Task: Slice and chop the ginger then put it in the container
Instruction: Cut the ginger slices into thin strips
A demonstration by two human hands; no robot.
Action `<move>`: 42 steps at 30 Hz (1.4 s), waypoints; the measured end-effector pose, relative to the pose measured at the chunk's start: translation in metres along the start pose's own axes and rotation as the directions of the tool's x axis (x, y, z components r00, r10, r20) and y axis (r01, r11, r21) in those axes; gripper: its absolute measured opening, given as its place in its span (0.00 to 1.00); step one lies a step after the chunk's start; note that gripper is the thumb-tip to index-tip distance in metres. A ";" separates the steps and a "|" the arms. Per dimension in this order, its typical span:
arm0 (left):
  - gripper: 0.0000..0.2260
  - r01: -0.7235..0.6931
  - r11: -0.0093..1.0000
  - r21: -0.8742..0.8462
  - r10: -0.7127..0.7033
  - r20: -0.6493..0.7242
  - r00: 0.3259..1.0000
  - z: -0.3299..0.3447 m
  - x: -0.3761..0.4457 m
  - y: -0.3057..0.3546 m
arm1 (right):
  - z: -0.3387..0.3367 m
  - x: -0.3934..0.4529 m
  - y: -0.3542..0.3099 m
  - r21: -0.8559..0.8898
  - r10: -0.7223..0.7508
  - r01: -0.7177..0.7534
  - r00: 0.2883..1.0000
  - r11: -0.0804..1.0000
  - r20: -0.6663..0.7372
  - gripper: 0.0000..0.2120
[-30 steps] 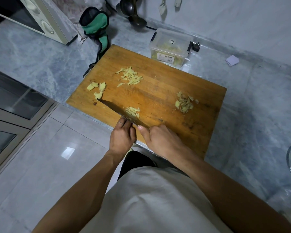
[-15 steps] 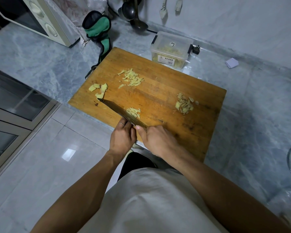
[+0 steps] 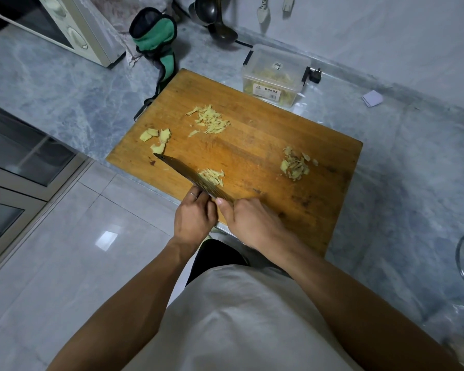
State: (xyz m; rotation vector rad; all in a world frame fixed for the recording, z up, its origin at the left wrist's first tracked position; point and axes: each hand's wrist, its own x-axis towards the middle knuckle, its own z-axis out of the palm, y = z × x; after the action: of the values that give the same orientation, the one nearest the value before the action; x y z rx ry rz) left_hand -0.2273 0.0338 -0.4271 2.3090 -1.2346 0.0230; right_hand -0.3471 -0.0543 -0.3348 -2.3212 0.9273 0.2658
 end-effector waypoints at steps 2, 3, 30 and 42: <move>0.07 -0.011 1.000 0.005 0.011 -0.010 1.000 -0.002 0.000 0.000 | 0.002 0.002 -0.003 0.015 -0.015 0.016 1.000 1.000 -0.005 0.30; 0.05 -0.018 1.000 0.000 0.018 -0.015 1.000 -0.004 0.001 0.000 | 0.002 0.002 -0.004 0.015 -0.024 0.024 1.000 1.000 -0.008 0.30; 0.13 -0.081 0.988 -0.129 0.082 -0.002 0.997 0.001 0.006 -0.013 | -0.008 -0.016 0.005 0.052 0.004 -0.003 0.999 0.999 -0.032 0.29; 0.12 -0.069 0.992 -0.102 0.067 -0.020 0.998 0.001 0.005 -0.012 | -0.012 -0.015 0.005 0.019 0.008 -0.008 1.000 1.000 0.003 0.29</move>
State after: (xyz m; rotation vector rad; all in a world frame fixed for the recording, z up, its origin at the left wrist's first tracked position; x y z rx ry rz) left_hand -0.2150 0.0351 -0.4322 2.1737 -1.2757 0.0026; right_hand -0.3618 -0.0566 -0.3220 -2.2994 0.9342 0.2621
